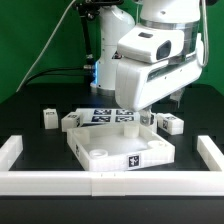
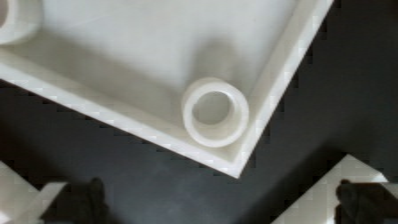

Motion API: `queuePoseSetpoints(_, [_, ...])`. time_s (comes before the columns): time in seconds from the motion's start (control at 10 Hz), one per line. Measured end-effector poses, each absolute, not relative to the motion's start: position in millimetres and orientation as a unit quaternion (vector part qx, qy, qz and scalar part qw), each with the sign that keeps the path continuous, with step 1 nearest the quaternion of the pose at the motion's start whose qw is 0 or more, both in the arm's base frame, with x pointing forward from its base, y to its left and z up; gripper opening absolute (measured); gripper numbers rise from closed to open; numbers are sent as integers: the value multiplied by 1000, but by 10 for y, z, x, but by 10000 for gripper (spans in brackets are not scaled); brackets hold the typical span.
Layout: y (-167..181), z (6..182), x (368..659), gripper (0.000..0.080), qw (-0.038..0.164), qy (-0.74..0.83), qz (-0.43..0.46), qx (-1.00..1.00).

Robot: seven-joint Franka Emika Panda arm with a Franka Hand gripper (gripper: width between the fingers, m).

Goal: Assemble one leg

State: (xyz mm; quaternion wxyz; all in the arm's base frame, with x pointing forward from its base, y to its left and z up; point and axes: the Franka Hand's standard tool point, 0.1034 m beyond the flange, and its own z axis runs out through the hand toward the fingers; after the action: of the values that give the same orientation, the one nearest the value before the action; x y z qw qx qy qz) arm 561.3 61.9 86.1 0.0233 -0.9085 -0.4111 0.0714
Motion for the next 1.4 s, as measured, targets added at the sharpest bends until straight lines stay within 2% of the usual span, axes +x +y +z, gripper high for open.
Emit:
queuePoseSetpoints(0.8, [616,852,5612,650,24,-414,68,-907])
queuePoseSetpoints(1.1, [358,578,5154,650,2,-546,-15,-838])
queuePoseSetpoints(1.2, [223,527,5107,650,-11,-597,-38,-801])
queuePoseSetpoints(1.4, [171,518,5077,650,-17,-621,-33,-783])
